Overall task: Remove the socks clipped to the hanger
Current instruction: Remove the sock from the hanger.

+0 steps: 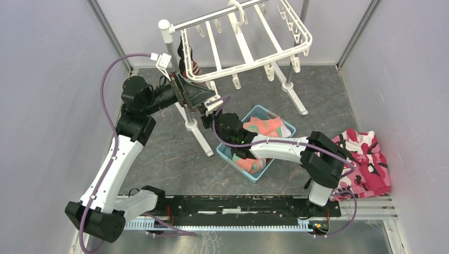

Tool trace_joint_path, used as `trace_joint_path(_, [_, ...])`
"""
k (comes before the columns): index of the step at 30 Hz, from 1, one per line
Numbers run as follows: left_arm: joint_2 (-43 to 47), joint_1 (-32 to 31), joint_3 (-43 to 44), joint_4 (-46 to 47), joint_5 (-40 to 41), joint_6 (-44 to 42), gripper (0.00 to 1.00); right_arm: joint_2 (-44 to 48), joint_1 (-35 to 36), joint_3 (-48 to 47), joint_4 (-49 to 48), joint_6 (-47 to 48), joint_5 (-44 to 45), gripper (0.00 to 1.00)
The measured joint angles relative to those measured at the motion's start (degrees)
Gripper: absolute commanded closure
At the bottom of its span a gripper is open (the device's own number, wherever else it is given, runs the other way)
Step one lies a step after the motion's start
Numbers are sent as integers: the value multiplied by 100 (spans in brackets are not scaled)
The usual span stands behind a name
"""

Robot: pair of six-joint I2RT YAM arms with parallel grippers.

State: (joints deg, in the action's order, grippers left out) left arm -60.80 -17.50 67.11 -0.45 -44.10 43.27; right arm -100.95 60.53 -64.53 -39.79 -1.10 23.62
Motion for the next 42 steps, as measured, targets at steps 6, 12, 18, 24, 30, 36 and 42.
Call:
trace_joint_path(6, [393, 0, -234, -614, -258, -262, 0, 697, -13, 525, 17, -166, -33, 100])
trace_joint_path(12, [999, 0, -787, -1434, -896, -890, 0, 1637, -232, 1117, 85, -527, -140, 100])
trace_joint_path(18, [1287, 0, -870, -2435, -1051, -1818, 1, 2302, -544, 1646, 291, -964, -308, 100])
trace_joint_path(24, [1355, 7, -612, -3082, -780, -2520, 7, 3178, -752, 2096, 750, -1357, -555, 100])
trace_joint_path(30, [1080, 153, 229, -3287, -275, -2986, 14, 3921, -879, 2159, 1064, -1495, -713, 100])
trace_joint_path(36, [785, 249, 719, -3401, 507, -3285, 22, 4131, -905, 2247, 1453, -1563, -820, 100])
trace_joint_path(42, [525, 326, 791, -3383, 1156, -3648, 29, 4590, -1139, 2133, 2173, -1637, -960, 100])
